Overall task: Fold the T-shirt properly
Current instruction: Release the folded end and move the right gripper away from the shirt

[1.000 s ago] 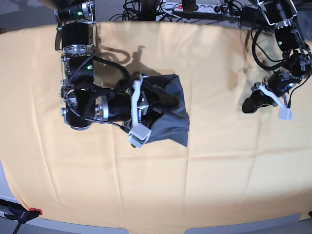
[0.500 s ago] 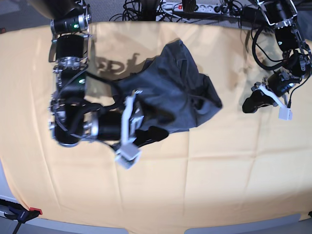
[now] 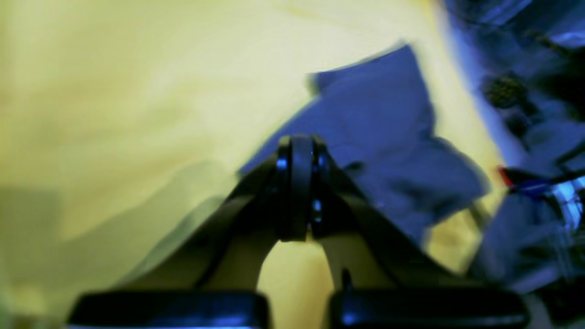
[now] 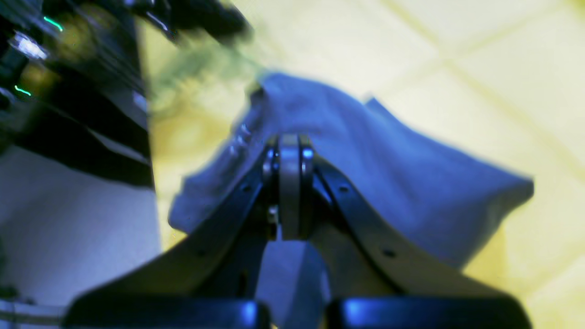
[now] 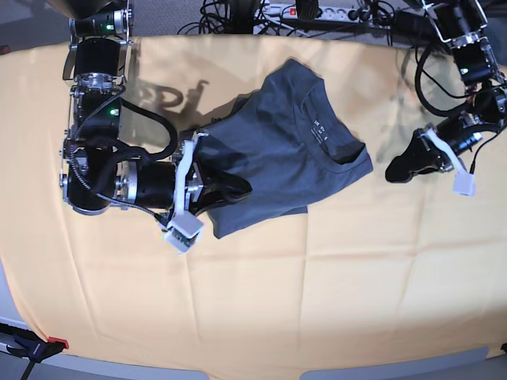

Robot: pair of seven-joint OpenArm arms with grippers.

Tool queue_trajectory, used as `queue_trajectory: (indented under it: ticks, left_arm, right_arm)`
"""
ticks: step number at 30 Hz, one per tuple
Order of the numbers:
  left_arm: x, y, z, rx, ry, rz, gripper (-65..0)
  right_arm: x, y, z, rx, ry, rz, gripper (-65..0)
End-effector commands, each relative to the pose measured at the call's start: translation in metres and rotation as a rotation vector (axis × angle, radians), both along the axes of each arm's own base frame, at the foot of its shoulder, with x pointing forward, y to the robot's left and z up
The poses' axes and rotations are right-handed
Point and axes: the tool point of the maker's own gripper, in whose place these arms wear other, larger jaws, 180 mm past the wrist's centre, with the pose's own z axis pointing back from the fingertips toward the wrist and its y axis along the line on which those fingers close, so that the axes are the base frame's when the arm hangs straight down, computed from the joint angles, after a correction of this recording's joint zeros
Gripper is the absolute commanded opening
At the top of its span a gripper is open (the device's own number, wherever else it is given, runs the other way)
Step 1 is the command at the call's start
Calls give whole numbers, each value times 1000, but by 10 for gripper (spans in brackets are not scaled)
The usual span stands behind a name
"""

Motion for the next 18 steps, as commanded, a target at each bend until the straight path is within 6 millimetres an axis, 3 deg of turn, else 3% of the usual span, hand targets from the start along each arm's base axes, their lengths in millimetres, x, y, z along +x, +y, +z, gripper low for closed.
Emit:
queue_trajectory:
  ticks: [1, 11, 14, 15, 18]
  left_arm:
    - [4, 2, 20, -2, -67, -19, -650]
    - [2, 4, 18, 16, -56, -31, -650]
    - [2, 4, 17, 21, -52, -31, -650]
    - [2, 4, 17, 20, -53, -31, -650]
    - [2, 4, 18, 16, -55, -31, -650]
  right_arm:
    - [4, 7, 17, 46, -50, 10, -650]
    - [-12, 61, 1, -88, -143, 158, -650]
    - [-8, 72, 4, -115, -190, 167, -650]
    - [-5, 76, 8, -105, -213, 156, -616]
    - [9, 84, 16, -88, -277, 113, -348]
